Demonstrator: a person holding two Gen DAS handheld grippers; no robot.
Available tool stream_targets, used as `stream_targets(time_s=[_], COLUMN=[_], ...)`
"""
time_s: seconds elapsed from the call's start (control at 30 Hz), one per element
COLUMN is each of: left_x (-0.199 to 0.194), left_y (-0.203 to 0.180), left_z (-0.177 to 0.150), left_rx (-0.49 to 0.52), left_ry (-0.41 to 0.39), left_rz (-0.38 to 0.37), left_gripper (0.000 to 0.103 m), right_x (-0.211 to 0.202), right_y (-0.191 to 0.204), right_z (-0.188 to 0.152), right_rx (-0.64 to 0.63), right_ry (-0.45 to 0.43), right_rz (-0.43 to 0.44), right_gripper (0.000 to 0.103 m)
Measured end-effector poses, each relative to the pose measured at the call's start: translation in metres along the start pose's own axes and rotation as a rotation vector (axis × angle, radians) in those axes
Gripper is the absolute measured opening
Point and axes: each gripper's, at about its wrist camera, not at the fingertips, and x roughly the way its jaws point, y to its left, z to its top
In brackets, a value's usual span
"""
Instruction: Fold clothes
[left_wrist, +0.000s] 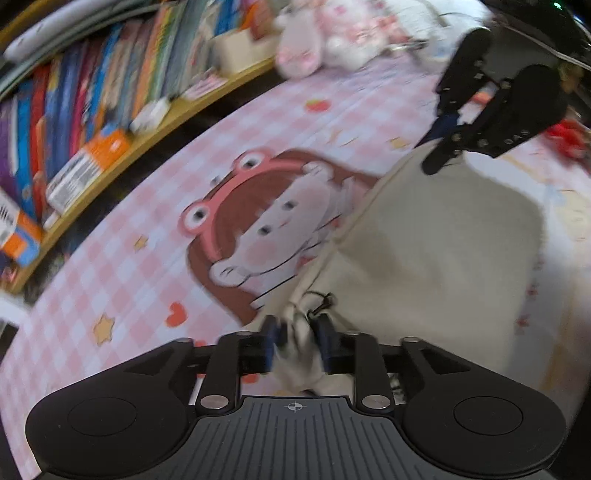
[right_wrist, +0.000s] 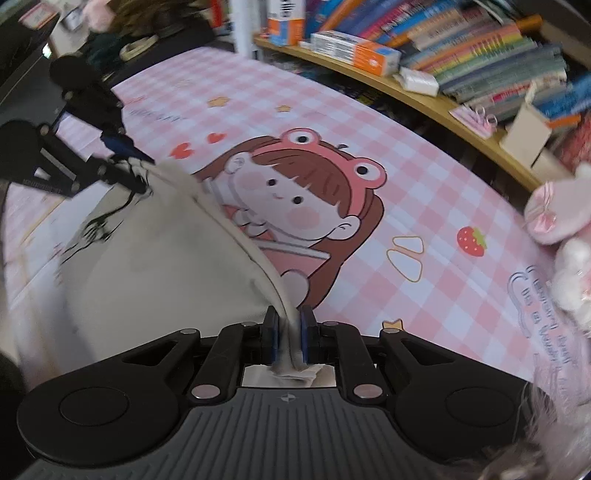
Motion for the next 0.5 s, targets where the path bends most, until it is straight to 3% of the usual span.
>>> stream_targets(time_s=[0.13, 0.23, 0.33, 0.4, 0.5], left_x=[-0.005, -0.013, -0.018, -0.020, -0.018], left_y=[0.028, 0.050, 0.058, 0.057, 0.050], left_z=[-0.025, -0.054, -0.081, -0.097, -0.109], left_rx=[-0.196, -0.423, -0.621, -0.726, -0.816], left_ry=[-0.092, -0.203, -0.296, -0.352, -0.402], left_rz=[-0.052, -0.101, -0.151, -0.183, -0.237], left_gripper=[0.035, 0.035, 0.031, 0.030, 0.031], right_x=[0.017, 0.013, 0.000, -0.014, -0.031], right_y=[-0.024, -0.047, -0.063, -0.069, -0.055], right_z=[-0.017, -0.039, -0.065, -0.083, -0.092], right_rx=[0.217, 0.485, 0.747, 0.882, 0.898], right_ry=[-0.089, -0.182, -0.267, -0.321, -0.352], right_rz=[0.028, 0.044, 0.010, 0.098, 0.163], right_gripper=[0.019, 0.026, 0.026, 0.026, 0.026])
